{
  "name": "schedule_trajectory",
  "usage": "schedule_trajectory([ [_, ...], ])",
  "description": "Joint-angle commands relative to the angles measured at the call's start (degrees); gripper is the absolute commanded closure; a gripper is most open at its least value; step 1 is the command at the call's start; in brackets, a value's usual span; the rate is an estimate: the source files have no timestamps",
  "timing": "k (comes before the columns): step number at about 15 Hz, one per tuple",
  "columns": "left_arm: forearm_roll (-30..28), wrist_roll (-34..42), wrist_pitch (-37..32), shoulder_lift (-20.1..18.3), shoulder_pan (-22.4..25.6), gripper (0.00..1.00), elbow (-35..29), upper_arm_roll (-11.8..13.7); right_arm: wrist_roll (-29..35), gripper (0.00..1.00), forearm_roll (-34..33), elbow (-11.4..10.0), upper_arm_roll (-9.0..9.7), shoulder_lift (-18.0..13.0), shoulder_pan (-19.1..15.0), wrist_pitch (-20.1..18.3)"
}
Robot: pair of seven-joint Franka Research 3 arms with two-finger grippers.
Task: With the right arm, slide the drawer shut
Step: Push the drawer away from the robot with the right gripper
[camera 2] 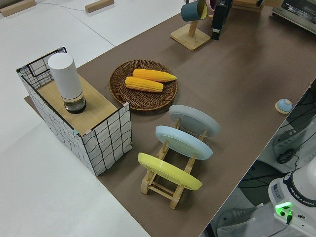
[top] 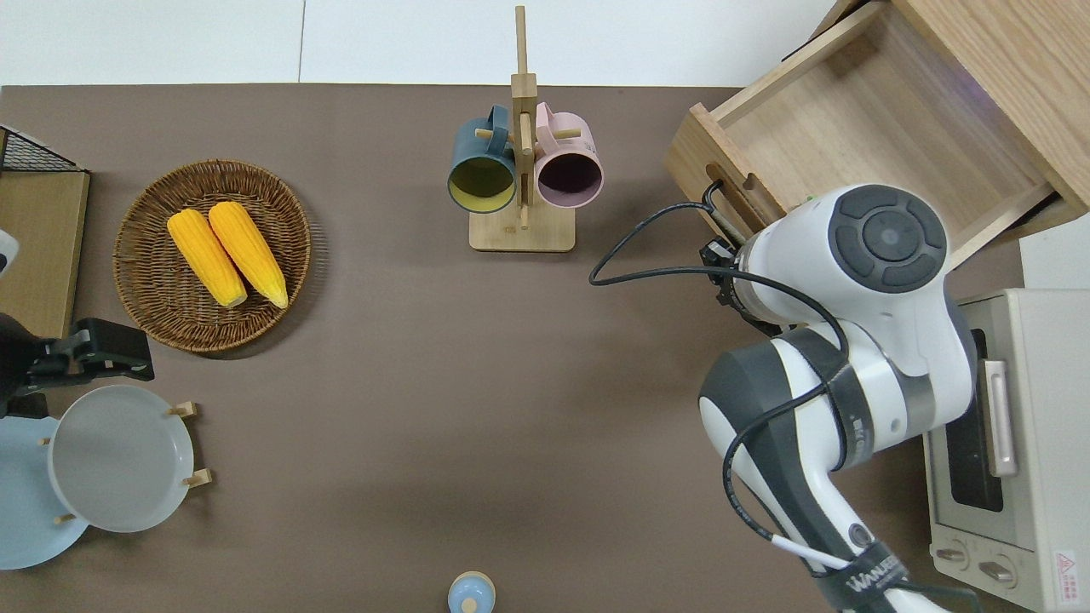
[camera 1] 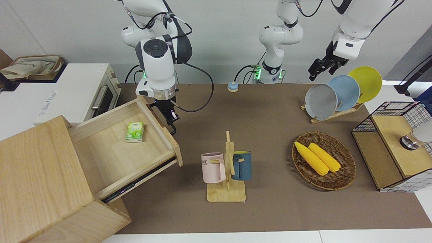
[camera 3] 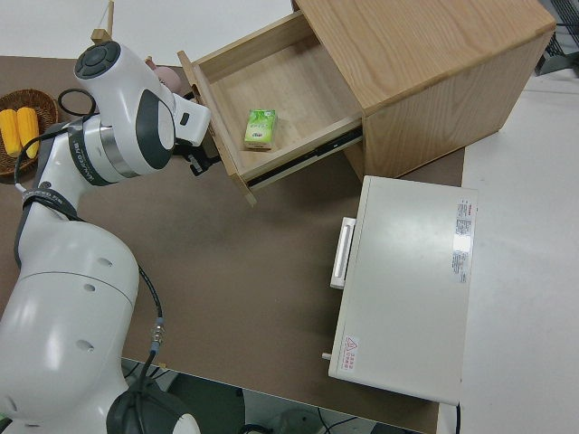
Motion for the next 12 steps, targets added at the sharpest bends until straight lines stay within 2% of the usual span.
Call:
schedule_trajectory([
  [1,-0.3,0.5,-0.1,-0.5,-0.2,0.01,0.0,0.3,0.1,1.0,-3.1,3.9,0.83,2.4,-2.8,-0.2],
  [3,-0.3,0.5,-0.1,-0.5,-0.2,0.01,0.0,0.3,-0.8,1.0,-3.9,4.6,0.83,2.9,-4.3,0.2],
  [6,-0.3,0.5,-0.1,-0.5,-0.2,0.01,0.0,0.3,-4.0,1.0,-3.9,8.5,0.92,4.9,-7.0,-0.3],
  [10,-0.3,0.5,-0.1,-0.5,-0.2,0.01,0.0,0.3,-8.8,1.0,-3.8,9.4,0.92,5.9,-10.1,0.5],
  [12,-0.3,0.5,-0.1,-0.5,-0.2,0.01,0.0,0.3,-11.0,1.0,-3.5,11.4,0.92,7.1,-11.8,0.3],
])
